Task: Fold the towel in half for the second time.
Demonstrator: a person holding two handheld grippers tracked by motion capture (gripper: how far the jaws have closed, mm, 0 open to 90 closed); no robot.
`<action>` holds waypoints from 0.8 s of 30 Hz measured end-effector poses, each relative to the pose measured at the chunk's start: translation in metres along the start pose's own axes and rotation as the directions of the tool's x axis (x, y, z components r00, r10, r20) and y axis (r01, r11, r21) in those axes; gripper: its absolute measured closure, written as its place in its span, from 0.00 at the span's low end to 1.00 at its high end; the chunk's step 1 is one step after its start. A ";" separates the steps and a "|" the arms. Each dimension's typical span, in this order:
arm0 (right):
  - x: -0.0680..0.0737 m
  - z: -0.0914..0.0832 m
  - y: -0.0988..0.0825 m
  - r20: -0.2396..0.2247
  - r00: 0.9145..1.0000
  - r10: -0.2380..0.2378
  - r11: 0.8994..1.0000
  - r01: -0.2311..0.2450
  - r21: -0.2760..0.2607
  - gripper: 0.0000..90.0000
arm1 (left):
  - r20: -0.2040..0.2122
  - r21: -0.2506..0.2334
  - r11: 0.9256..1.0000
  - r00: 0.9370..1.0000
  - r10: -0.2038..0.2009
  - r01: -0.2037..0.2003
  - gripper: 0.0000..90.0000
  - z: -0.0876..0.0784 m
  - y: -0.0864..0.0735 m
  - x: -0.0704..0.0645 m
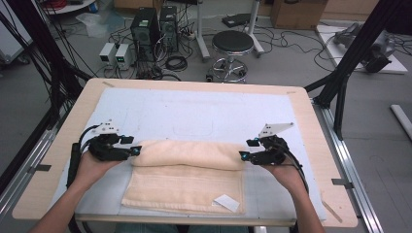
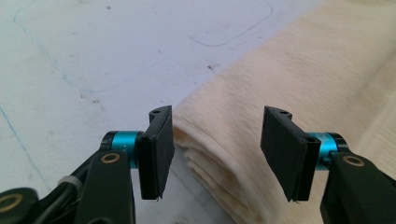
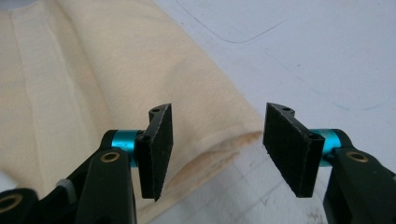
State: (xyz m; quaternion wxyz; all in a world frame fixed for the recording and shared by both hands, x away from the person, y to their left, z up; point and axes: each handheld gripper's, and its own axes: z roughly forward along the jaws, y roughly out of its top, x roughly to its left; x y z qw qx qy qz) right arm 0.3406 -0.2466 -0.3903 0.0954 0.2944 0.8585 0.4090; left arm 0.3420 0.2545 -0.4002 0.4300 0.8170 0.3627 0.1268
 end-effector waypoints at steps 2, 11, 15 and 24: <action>-0.005 0.010 0.003 -0.006 1.000 0.008 1.000 -0.008 0.018 0.45 | -0.003 0.004 1.000 1.000 -0.020 0.020 0.45 0.010 0.002 0.006; -0.021 0.045 0.000 -0.112 0.991 0.079 0.993 -0.068 0.099 0.57 | 0.093 0.075 0.993 0.991 -0.095 0.088 0.61 0.035 -0.001 0.022; -0.016 0.041 0.004 -0.138 0.990 0.029 0.996 -0.016 0.089 0.81 | 0.123 0.074 0.995 0.990 -0.074 0.065 0.87 0.032 0.000 0.019; -0.002 0.020 0.011 -0.129 0.991 -0.043 0.999 0.045 0.018 0.92 | 0.105 -0.010 1.000 0.994 -0.025 0.026 0.94 0.011 0.005 0.010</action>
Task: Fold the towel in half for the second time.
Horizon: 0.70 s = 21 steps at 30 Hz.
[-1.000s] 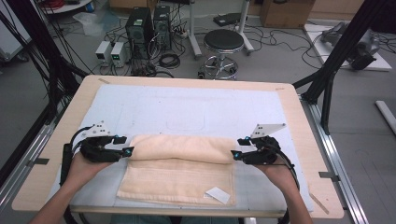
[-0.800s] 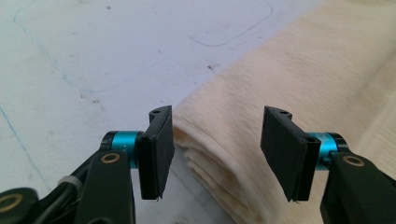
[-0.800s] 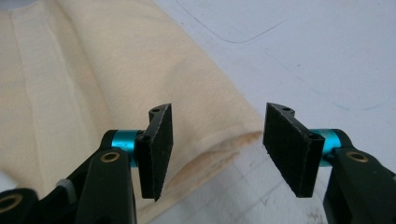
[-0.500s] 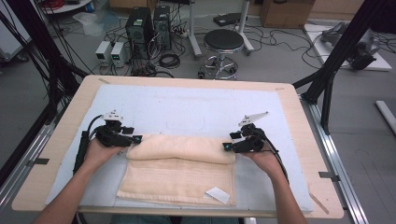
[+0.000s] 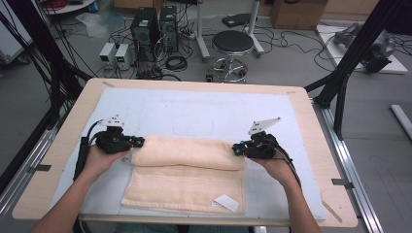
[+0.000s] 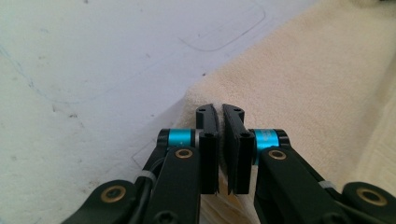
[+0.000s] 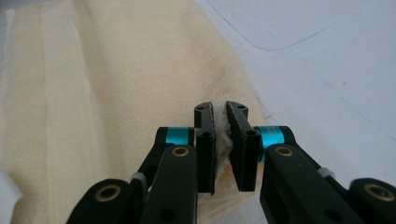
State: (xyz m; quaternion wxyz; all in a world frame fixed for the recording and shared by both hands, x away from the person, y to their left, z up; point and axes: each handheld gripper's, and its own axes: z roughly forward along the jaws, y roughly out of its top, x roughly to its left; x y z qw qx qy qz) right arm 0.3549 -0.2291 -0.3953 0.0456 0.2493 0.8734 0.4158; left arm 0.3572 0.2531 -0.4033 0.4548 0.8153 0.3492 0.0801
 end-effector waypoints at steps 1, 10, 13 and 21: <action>0.001 -0.002 0.000 0.002 1.000 -0.003 1.000 0.003 -0.005 0.92 | -0.002 -0.013 1.000 1.000 0.011 -0.011 0.94 -0.004 0.001 -0.003; 0.033 -0.031 0.003 0.000 0.997 -0.083 0.993 0.083 -0.079 0.92 | 0.008 -0.097 0.990 0.995 0.103 -0.102 0.94 -0.044 -0.008 -0.039; 0.050 -0.039 -0.003 -0.016 0.993 -0.113 0.989 0.111 -0.099 0.92 | 0.023 -0.106 0.984 0.989 0.144 -0.141 0.94 -0.059 -0.023 -0.056; 0.089 -0.058 -0.032 -0.057 0.989 -0.135 0.982 0.126 -0.142 0.73 | 0.039 -0.087 0.981 0.984 0.176 -0.173 0.78 -0.085 -0.066 -0.077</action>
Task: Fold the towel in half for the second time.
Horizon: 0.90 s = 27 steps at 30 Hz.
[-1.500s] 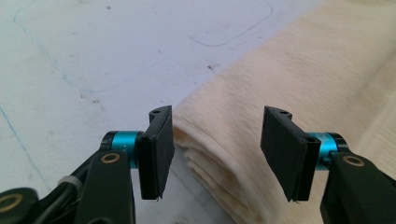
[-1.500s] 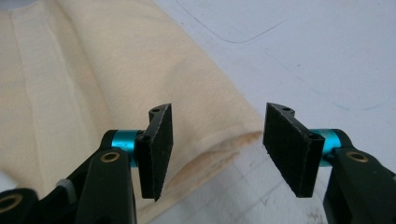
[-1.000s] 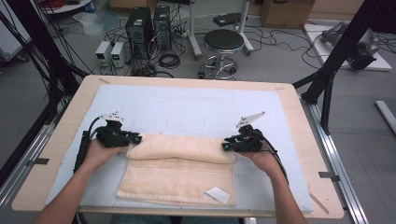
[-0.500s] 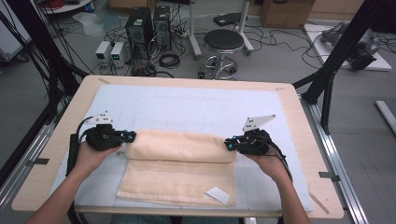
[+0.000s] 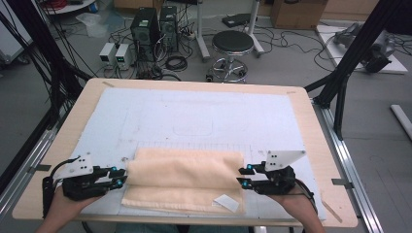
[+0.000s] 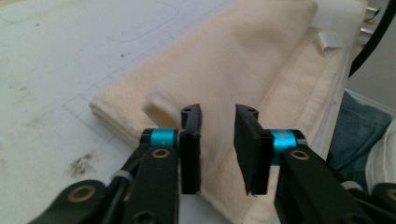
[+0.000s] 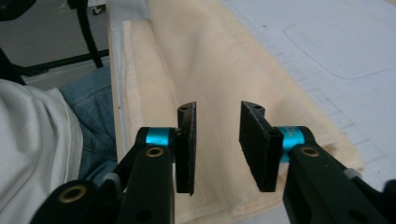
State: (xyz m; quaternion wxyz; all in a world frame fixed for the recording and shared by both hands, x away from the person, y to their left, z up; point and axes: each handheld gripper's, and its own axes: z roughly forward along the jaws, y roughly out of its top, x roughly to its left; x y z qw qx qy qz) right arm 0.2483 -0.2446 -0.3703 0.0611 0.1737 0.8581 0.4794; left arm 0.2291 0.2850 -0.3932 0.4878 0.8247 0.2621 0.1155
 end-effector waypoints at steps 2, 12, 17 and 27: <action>0.001 -0.002 -0.002 0.004 1.000 0.006 1.000 -0.006 -0.010 0.71 | -0.014 0.004 1.000 1.000 -0.004 0.004 0.77 0.000 0.000 0.004; -0.017 0.029 -0.001 0.051 0.999 -0.011 0.998 0.008 0.067 0.56 | 0.067 0.050 0.999 0.998 0.015 -0.018 0.62 0.032 0.006 -0.001; -0.021 0.034 0.003 0.038 0.999 -0.008 0.998 0.006 0.061 0.55 | 0.108 0.089 0.996 0.994 0.014 -0.024 0.64 0.040 0.003 -0.002; 0.004 0.038 -0.010 -0.171 0.985 -0.027 0.983 0.057 0.172 0.65 | 0.147 0.123 0.992 0.989 0.011 -0.030 0.68 0.028 -0.008 -0.009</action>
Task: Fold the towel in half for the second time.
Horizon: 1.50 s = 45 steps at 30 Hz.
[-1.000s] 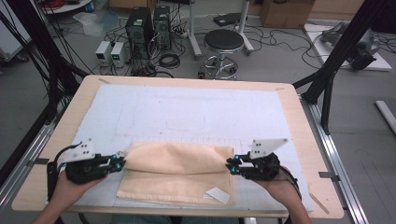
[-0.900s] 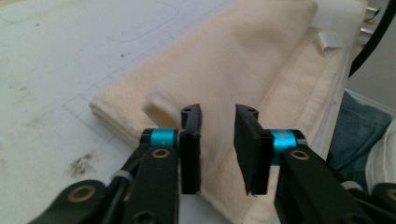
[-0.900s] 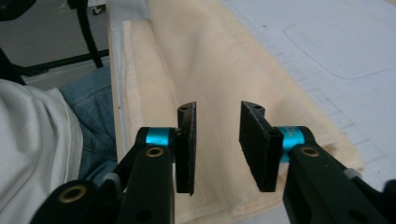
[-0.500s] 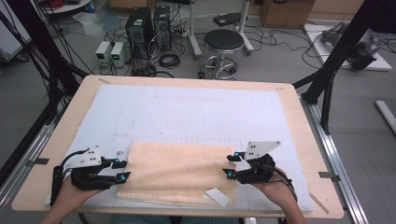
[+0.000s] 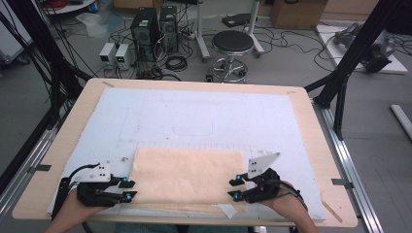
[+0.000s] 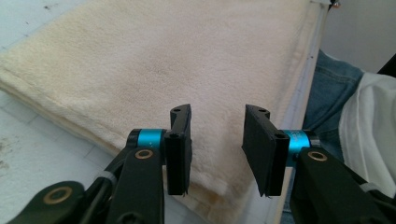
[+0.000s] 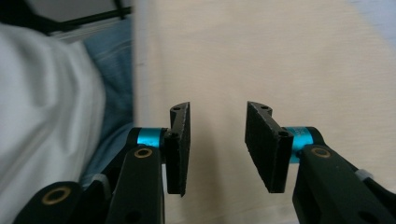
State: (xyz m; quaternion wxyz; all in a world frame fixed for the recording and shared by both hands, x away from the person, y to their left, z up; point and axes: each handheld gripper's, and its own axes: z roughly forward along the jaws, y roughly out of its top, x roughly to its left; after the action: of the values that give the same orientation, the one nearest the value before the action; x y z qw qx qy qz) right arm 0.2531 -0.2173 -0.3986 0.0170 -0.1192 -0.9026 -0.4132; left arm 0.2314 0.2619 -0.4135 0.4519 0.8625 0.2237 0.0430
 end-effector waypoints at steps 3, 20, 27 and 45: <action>0.008 -0.008 0.002 0.015 1.000 -0.013 0.999 0.013 -0.034 0.63 | -0.028 -0.020 1.000 1.000 -0.009 0.008 0.65 -0.004 0.003 0.004; -0.060 -0.007 0.000 0.347 0.927 0.144 0.990 -0.131 -0.061 0.47 | -0.263 -0.071 0.995 0.961 -0.082 0.065 0.47 0.034 0.040 0.061; -0.085 0.008 -0.005 0.374 0.908 0.188 0.982 -0.181 -0.054 0.42 | -0.315 -0.017 0.991 0.940 -0.131 0.133 0.43 0.051 0.034 0.086; -0.106 0.007 -0.005 0.232 0.941 0.247 0.968 -0.248 -0.027 0.89 | -0.252 -0.041 0.978 0.945 -0.208 0.204 0.89 0.059 0.041 0.097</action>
State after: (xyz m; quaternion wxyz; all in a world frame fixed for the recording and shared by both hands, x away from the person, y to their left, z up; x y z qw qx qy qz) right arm 0.3550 -0.2365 -0.4207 -0.0372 -0.2792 -0.8767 -0.3899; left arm 0.3487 0.2377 -0.4281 0.4274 0.8185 0.3686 0.1075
